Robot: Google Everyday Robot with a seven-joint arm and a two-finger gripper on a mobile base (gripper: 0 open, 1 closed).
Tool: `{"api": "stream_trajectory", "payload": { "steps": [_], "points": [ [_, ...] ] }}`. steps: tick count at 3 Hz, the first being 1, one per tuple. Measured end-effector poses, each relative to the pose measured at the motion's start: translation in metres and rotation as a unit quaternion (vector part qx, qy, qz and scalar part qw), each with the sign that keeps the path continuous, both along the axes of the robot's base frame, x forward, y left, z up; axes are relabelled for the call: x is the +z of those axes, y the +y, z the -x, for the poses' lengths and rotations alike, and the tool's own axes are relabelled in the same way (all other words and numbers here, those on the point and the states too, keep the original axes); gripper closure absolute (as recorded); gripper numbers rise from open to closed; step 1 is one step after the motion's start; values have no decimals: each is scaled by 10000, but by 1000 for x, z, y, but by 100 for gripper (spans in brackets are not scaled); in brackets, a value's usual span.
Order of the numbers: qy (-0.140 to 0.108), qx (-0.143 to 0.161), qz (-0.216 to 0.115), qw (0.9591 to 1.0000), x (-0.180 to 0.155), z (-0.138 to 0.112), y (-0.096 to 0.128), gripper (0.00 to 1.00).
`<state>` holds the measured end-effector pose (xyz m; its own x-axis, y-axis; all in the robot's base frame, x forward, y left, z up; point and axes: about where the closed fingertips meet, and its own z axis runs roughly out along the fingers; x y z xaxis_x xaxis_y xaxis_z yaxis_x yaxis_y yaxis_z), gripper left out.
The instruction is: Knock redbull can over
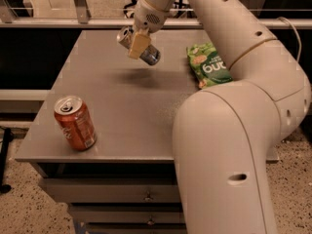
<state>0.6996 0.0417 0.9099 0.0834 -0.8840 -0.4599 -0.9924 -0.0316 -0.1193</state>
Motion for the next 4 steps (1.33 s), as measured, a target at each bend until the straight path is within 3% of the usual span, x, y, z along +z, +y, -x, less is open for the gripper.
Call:
{"api": "stream_trajectory", "payload": {
  "steps": [1, 2, 3, 4],
  "points": [
    [0, 595, 689, 9958, -11, 19, 1, 98],
    [243, 883, 813, 9925, -32, 40, 7, 67],
    [553, 984, 746, 9908, -56, 60, 12, 36],
    [683, 988, 649, 9906, -64, 69, 11, 13]
  ]
}}
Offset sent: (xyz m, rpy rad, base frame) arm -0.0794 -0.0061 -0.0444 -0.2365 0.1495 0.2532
